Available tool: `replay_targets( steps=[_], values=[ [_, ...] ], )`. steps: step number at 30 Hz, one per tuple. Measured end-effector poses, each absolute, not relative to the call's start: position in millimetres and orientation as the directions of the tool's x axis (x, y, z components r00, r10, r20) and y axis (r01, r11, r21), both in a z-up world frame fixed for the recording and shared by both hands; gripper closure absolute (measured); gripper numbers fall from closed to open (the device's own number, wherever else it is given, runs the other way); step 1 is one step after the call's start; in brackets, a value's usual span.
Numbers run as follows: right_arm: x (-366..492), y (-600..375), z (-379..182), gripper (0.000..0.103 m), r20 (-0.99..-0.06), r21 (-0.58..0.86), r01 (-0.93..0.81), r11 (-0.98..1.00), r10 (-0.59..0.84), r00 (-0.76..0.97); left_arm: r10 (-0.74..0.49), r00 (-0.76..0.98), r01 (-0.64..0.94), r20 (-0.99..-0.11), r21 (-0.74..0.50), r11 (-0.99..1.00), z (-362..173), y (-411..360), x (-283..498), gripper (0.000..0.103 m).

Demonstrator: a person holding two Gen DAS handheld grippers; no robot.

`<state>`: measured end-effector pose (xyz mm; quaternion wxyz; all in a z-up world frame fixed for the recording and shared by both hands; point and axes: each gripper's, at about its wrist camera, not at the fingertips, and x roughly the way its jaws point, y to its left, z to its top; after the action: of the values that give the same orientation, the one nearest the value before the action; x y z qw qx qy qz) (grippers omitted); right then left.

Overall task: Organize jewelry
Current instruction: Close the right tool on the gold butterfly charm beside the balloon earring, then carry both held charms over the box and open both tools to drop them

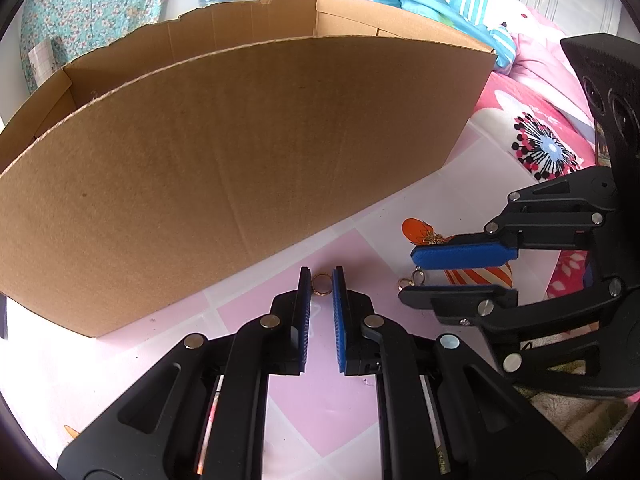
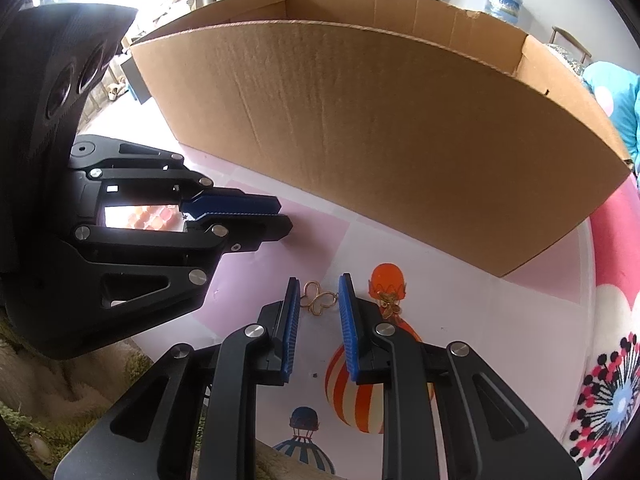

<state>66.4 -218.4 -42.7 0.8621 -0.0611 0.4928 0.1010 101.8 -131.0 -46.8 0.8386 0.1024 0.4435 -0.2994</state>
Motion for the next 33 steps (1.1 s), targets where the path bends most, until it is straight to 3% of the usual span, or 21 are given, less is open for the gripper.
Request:
replay_targets(
  steps=[23, 27, 33],
  values=[
    [22, -250, -11, 0.083, -0.798, 0.051, -0.114, 0.992, 0.109, 0.593, -0.446, 0.446, 0.633, -0.776, -0.078, 0.77, -32, -128, 87, 0.093],
    [14, -251, 6, 0.083, -0.764, 0.054, -0.13, 0.99, 0.124, 0.633, -0.49, 0.456, 0.647, -0.743, -0.102, 0.756, -9, -122, 80, 0.093],
    [17, -258, 58, 0.083, -0.661, 0.082, -0.196, 0.977, 0.2, 0.723, -0.622, 0.507, 0.684, -0.596, -0.161, 0.712, 70, -95, 80, 0.093]
  ],
)
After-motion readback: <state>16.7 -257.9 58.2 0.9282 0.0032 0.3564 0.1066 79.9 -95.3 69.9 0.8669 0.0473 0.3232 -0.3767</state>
